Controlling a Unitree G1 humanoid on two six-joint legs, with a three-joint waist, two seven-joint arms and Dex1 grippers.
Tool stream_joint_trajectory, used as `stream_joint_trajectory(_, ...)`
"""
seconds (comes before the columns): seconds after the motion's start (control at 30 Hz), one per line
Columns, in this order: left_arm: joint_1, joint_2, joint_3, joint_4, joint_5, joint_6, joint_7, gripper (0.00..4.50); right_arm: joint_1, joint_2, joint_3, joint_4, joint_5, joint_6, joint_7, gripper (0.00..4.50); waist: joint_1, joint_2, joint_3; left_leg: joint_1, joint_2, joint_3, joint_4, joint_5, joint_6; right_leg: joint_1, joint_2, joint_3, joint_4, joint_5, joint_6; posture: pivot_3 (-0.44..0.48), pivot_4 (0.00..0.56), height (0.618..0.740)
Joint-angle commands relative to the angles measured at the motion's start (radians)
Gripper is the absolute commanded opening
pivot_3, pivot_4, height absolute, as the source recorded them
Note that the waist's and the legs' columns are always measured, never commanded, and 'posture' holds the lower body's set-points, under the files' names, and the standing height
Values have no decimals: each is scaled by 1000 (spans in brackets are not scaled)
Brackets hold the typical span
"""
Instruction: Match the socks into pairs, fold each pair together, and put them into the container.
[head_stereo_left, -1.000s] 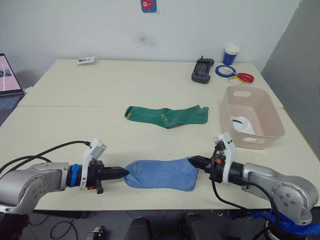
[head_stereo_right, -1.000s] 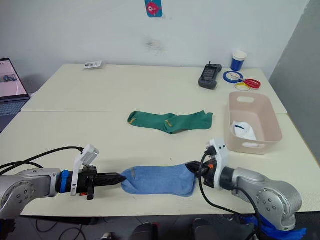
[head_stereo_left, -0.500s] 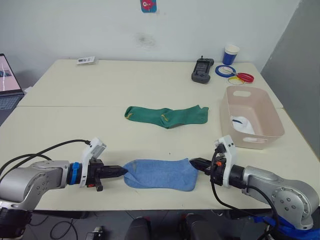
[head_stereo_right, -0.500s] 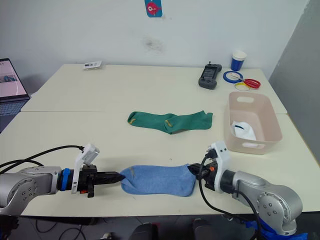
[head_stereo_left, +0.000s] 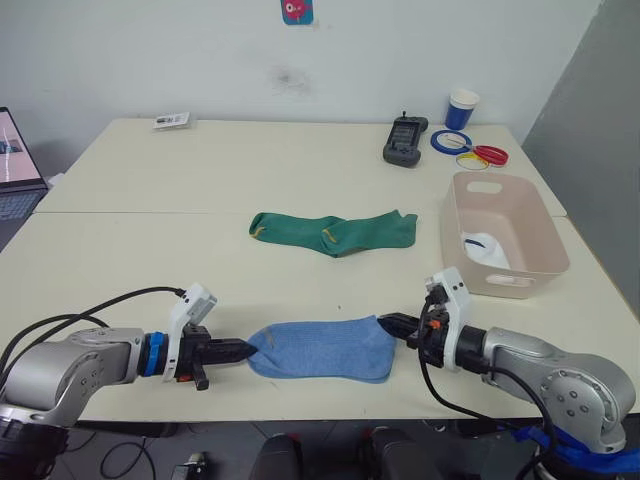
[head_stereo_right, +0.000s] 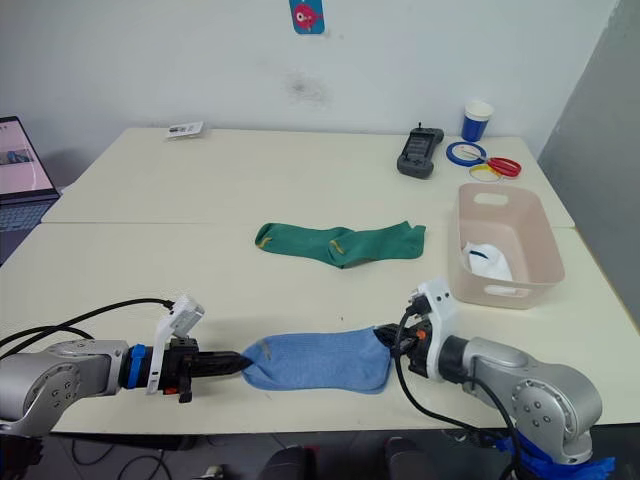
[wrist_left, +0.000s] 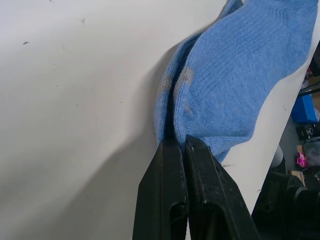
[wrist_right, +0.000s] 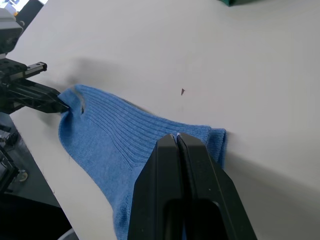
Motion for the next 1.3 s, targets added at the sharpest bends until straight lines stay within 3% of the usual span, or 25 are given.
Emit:
stream_joint_trajectory(0.03,3,-6,11,-17,8,-9,-4,60,8,-12,2,-13,20,-20,7,0,0,0,0,0,0,0,0,0,0,0,0,0,0,0,0,0,150,740)
stream_joint_trajectory(0.17,-4,-22,18,-10,9,-7,15,60,9,-16,11,-7,18,-27,6,0,0,0,0,0,0,0,0,0,0,0,0,0,0,0,0,0,150,740)
stream_joint_trajectory(0.23,-5,-20,14,-10,24,-25,11,0,8,-19,15,-4,13,-36,2,453,0,0,0,0,0,0,0,0,0,0,0,0,0,0,0,0,150,740)
stream_joint_trajectory(0.37,6,-14,12,-11,41,-40,-11,987,-9,-21,21,11,4,-58,-5,1669,0,0,0,0,0,0,0,0,0,0,0,0,0,0,0,0,150,740)
stream_joint_trajectory(0.63,-10,28,83,30,40,-71,-73,3599,-59,-86,24,27,1,-157,37,4490,0,0,0,0,0,0,0,0,0,0,0,0,0,0,0,0,150,740)
stream_joint_trajectory(0.67,-21,30,96,39,43,-91,-83,3947,-68,-109,39,30,-5,-191,61,4500,0,0,0,0,-1,0,0,0,0,0,0,0,-1,0,0,0,150,740)
stream_joint_trajectory(0.7,-43,22,110,52,43,-116,-87,4248,-78,-138,62,31,-14,-237,95,4500,0,1,0,0,-1,0,0,0,0,0,0,-1,-1,0,0,0,150,740)
stream_joint_trajectory(0.8,-134,-37,135,79,36,-206,-84,4248,-113,-253,181,46,-89,-402,220,4500,2,1,1,0,-1,0,0,0,0,0,0,-1,-1,0,0,0,150,740)
stream_joint_trajectory(0.87,-190,-79,130,74,9,-176,-49,4248,-119,-322,279,70,-155,-528,319,4500,4,1,0,-1,-2,1,0,0,0,2,1,-3,-3,0,0,0,150,740)
stream_joint_trajectory(0.9,-201,-97,111,54,21,-197,-50,4066,-121,-345,331,98,-201,-610,367,4321,3,0,0,-1,-2,1,0,0,0,2,1,-3,-5,0,0,0,150,740)
stream_joint_trajectory(0.97,-178,-114,48,-11,82,-293,-94,3617,-124,-380,425,167,-284,-754,456,3880,3,0,0,-2,-2,2,0,0,0,2,2,-2,-7,0,1,0,150,740)
stream_joint_trajectory(1.1,-95,-100,-61,-100,198,-465,-177,2336,-136,-374,534,286,-386,-942,550,2451,-3,0,0,-5,-2,2,0,0,0,1,3,0,-12,1,1,0,150,740)
stream_joint_trajectory(1.3,-17,-92,-161,-11,419,-706,-176,358,-122,-341,648,444,-511,-1109,629,256,4,0,0,-6,-1,1,0,0,0,1,4,-4,-12,1,1,0,150,740)
